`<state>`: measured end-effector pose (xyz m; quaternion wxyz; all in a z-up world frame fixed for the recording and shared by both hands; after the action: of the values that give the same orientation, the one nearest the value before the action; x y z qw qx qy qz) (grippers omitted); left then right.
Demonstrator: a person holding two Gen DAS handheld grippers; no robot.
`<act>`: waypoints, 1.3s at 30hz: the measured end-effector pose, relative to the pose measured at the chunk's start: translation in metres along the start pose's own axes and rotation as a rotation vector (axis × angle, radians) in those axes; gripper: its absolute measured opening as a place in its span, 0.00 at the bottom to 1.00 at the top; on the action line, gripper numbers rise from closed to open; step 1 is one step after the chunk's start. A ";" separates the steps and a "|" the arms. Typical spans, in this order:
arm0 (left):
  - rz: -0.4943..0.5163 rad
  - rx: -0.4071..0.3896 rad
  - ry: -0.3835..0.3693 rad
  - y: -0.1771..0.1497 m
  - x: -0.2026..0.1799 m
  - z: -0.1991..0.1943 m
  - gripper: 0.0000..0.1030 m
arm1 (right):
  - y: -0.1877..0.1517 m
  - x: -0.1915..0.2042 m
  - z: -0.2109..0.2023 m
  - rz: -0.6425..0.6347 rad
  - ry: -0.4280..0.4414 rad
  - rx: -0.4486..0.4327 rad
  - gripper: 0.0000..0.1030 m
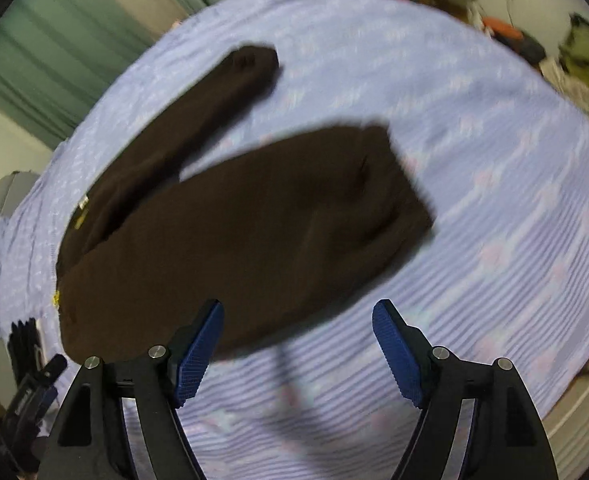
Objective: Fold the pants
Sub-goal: 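Lift the held cuff and lay it over the other leg with the right gripper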
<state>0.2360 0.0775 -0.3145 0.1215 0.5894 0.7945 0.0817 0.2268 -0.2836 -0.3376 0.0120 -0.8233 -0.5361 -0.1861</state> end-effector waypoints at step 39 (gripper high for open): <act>-0.029 0.034 -0.088 0.049 0.003 -0.039 0.22 | 0.037 0.069 -0.081 -0.117 -0.031 -0.062 0.13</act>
<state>0.2691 0.0954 -0.2643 0.1476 0.5828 0.7980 0.0403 0.2603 -0.2563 -0.2339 -0.0326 -0.7933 -0.5773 -0.1904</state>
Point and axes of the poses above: each gripper's, at about its wrist camera, not at the fingertips, and z roughly the way its jaws point, x to its left, y to its top, the point moved 3 cm from there along z, roughly the way its jaws point, and after that the axes turned 9 degrees about x, right-handed, at the moved point
